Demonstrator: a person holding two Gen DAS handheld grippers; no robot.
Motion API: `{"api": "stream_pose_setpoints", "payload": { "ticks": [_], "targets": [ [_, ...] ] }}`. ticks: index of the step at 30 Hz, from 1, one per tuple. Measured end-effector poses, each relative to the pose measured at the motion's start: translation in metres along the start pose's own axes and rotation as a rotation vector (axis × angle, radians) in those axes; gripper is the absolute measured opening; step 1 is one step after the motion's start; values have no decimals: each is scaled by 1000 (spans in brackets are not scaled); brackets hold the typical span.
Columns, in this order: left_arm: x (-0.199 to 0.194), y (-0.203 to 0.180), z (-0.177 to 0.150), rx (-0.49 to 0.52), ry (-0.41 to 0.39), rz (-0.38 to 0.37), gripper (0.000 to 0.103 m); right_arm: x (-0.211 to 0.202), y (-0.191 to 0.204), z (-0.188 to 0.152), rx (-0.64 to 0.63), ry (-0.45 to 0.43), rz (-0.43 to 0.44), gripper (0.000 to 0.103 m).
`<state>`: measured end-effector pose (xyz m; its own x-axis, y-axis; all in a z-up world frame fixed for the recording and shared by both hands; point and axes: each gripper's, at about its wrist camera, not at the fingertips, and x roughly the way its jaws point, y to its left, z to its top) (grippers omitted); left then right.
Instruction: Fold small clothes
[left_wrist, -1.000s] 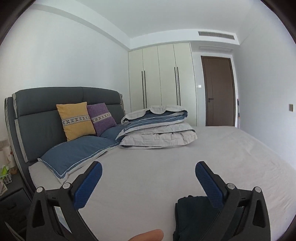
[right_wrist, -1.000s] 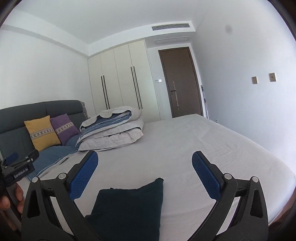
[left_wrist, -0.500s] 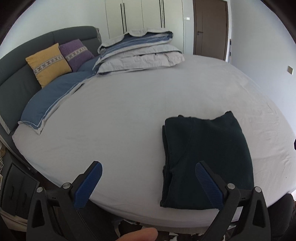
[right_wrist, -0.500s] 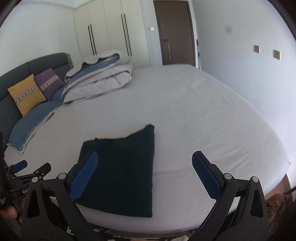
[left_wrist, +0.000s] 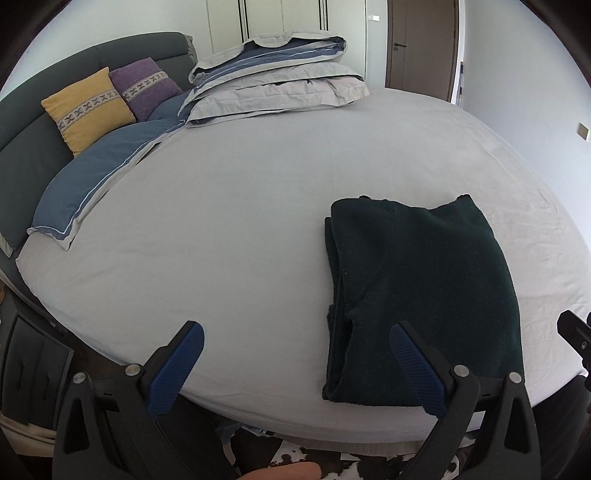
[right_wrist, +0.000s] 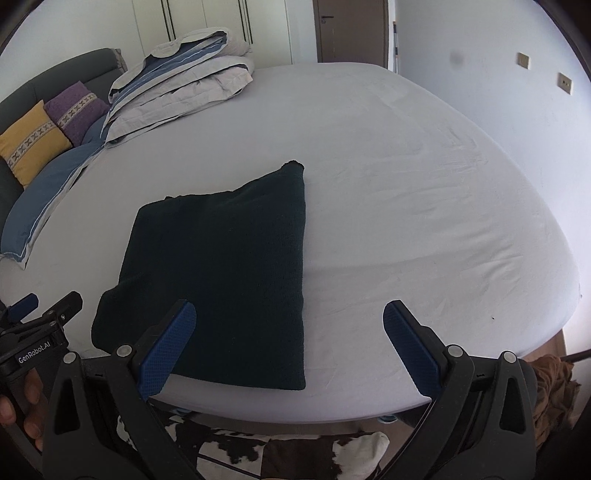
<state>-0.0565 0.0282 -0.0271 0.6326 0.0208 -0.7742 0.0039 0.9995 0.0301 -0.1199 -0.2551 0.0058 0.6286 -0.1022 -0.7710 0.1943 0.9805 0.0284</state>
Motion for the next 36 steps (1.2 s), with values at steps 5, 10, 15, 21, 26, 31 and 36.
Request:
{"api": "stream_pose_setpoints", "payload": {
  "ticks": [5,10,15,21,26,31,36],
  "targets": [
    [0,-2,1,5,-3,-7,103,-3,4,2,-17,-8,-4,103],
    [-2,-5,1,13,-6,-18,103,-10,1,2,-15,-17,-12,103],
    [-2,-9,0,21,-6,-19,103,-12,1,2,-15,-18,-13,103],
    [-1,-12,-1,25,-6,-15,103,-14,0,2,-11,-16,-14,103],
    [-1,-12,-2,26,-6,-15,103,-13,-1,3,-11,-16,-13,103],
    [-1,-13,-2,26,-4,-14,103,-13,-2,3,-12,-17,-11,103],
    [-1,-13,-2,26,-5,-14,103,-14,-2,2,-11,-17,-11,103]
  ]
}}
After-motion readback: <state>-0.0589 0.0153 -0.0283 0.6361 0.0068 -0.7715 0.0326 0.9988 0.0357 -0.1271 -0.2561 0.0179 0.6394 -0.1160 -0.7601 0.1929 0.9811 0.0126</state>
